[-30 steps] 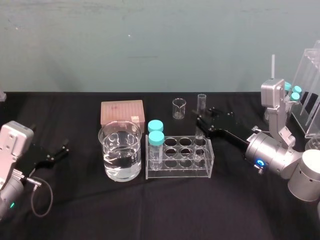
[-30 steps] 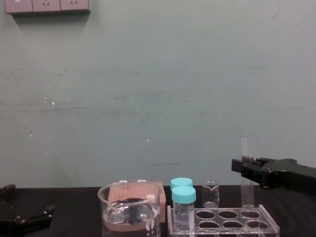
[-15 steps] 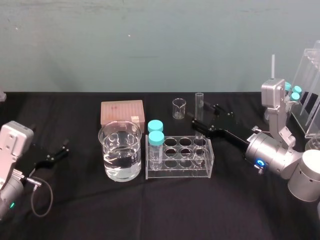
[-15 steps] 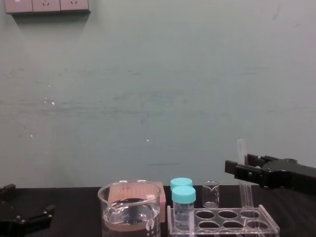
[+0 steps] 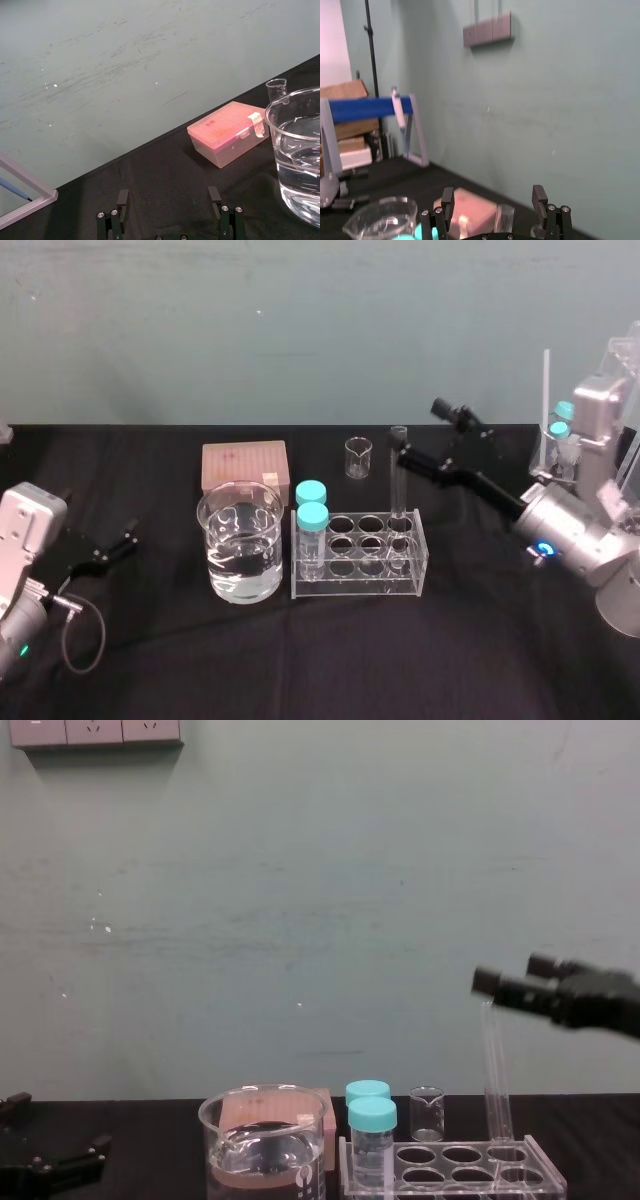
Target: Hold the test tube with one hand and immerse one end into the beaker, then return it to the test tube rack.
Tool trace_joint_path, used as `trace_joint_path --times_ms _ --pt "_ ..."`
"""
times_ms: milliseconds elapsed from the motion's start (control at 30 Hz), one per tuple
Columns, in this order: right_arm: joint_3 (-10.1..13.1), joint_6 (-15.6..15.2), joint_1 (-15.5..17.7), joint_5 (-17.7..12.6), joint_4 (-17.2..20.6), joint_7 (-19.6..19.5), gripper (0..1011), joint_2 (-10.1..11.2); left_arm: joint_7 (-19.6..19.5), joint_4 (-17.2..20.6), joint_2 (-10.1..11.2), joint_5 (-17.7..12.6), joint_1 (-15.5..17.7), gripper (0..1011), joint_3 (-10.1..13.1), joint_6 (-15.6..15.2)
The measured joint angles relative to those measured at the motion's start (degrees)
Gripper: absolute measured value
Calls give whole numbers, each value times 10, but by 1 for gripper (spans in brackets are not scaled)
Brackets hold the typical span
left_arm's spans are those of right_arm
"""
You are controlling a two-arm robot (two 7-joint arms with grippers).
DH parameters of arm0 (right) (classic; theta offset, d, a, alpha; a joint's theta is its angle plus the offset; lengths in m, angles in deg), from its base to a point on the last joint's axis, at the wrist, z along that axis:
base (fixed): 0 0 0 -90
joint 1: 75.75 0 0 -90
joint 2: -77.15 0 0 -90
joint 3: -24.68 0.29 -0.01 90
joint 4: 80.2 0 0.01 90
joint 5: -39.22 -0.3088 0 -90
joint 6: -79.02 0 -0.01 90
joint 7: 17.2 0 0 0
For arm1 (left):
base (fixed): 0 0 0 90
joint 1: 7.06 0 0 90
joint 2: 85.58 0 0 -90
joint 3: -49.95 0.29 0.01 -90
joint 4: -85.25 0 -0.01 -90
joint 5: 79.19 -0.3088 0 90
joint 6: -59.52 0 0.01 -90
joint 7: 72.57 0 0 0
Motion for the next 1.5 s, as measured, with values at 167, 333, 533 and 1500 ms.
trace_joint_path --times_ms 167,333,533,1500 --pt "26 17 35 -3 57 -23 1000 15 0 0 0 0 0 1000 0 0" --pt "64 22 86 14 96 -83 1000 26 0 0 0 0 0 1000 0 0" --pt "97 16 132 40 101 -143 1000 28 0 0 0 0 0 1000 0 0" --pt "104 -10 143 67 68 -164 1000 11 0 0 0 0 0 1000 0 0"
